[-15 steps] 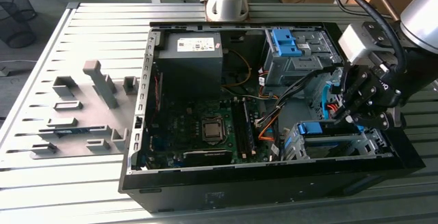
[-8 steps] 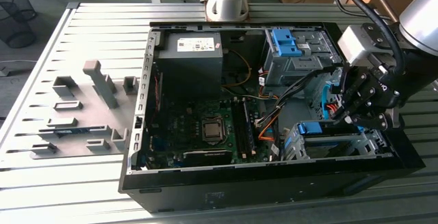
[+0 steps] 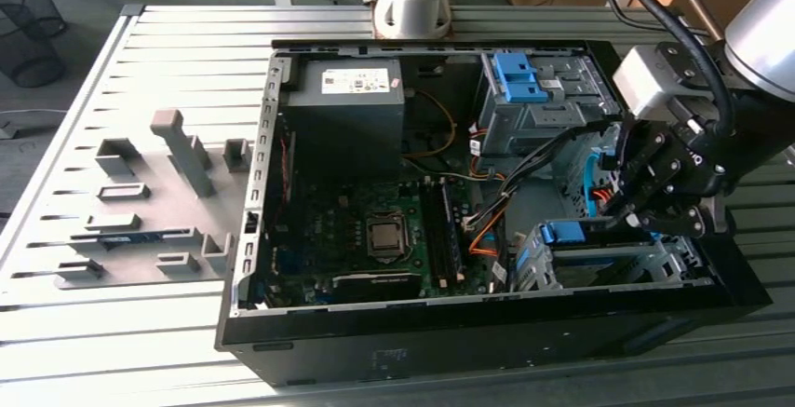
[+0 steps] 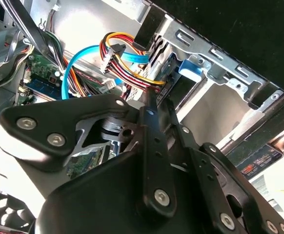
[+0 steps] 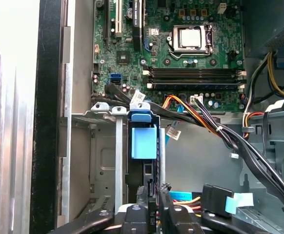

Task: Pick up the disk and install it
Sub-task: 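Insert the first disk wire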

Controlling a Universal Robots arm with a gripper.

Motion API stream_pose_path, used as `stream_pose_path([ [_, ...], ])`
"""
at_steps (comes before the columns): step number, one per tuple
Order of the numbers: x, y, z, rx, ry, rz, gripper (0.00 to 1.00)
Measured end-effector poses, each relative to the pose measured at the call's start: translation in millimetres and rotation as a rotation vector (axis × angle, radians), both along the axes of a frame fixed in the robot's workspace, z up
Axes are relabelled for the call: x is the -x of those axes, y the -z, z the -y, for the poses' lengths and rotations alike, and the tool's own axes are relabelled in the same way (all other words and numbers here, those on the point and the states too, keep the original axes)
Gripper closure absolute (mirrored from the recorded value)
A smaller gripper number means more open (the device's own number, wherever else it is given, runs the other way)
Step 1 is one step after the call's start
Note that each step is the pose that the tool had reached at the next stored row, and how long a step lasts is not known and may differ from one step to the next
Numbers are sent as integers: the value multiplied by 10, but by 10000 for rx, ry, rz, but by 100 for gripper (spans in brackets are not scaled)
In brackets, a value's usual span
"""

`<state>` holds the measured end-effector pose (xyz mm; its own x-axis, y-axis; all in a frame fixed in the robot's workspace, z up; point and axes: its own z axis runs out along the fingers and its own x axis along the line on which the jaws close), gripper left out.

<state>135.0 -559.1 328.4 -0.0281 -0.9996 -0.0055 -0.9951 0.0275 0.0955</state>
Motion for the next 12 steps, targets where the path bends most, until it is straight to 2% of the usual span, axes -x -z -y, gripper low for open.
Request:
stream_pose_path([
  [2,0,-25,0,-7,0,-2,76],
  [8,0,-155,0,-14,0,-27,76],
  [9,0,-158,0,-17,0,-28,77],
  [10,0,-158,0,-19,0,-28,84],
  [11,0,-158,0,-19,-1,-29,84],
  [12,0,-159,0,-18,-1,-28,89],
])
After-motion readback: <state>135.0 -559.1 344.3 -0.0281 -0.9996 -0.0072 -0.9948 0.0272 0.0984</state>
